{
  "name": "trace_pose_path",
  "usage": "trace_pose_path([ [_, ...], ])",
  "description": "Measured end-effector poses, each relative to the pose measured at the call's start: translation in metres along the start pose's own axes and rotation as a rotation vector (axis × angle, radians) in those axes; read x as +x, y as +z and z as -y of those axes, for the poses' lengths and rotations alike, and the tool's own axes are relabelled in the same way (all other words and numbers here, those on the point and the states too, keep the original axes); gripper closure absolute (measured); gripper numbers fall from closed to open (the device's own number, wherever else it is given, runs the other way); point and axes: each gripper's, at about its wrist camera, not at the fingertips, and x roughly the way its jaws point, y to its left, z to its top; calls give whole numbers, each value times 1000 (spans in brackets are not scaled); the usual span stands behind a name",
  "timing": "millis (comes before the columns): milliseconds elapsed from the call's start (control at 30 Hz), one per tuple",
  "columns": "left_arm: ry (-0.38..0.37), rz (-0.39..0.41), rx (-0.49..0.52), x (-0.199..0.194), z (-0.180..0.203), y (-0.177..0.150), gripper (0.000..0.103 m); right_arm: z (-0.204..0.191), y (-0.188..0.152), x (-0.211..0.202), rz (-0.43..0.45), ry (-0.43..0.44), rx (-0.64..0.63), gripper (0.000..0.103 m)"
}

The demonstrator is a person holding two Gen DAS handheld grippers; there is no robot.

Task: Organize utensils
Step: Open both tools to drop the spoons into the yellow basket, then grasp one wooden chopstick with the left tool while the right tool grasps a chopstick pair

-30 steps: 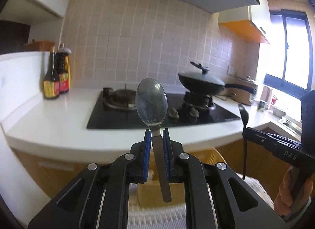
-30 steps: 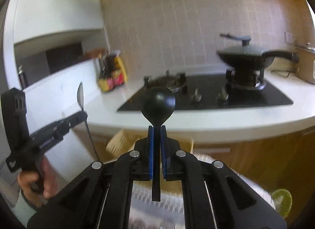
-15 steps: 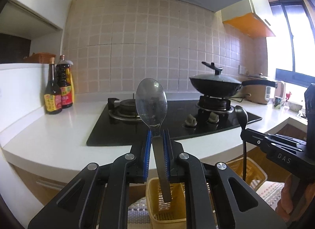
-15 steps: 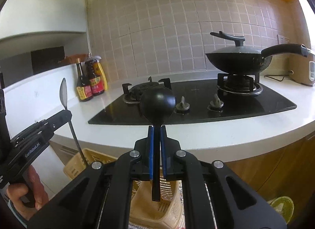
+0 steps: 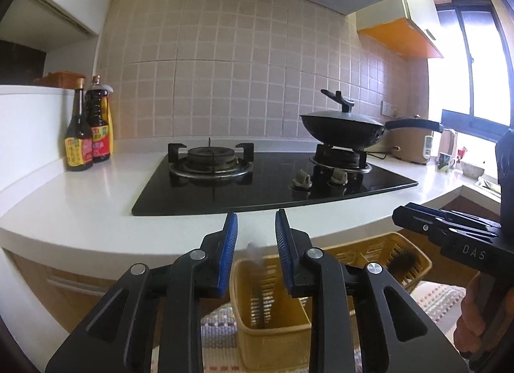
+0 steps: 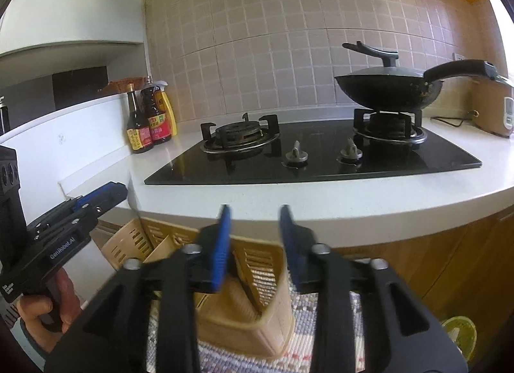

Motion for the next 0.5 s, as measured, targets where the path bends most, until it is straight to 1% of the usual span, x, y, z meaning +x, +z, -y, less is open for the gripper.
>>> trace_pose_path([
  [100, -19, 0, -27, -16, -3, 3, 70, 2, 0, -16, -1, 10, 26, 63],
  [267, -46, 0, -58, -47, -2, 9, 70, -1, 0, -45, -30, -14, 25, 63],
  [367, -73, -18, -67, -65, 1, 13, 69, -2, -1, -62, -77, -26, 36, 63],
  [433, -86, -34, -67, -78, 5, 14, 67, -3, -3, -73, -112, -11, 50, 63],
  [500, -106, -67, -71, -91, 10, 13, 65, -4, -7, -83, -152, -1, 63, 63],
])
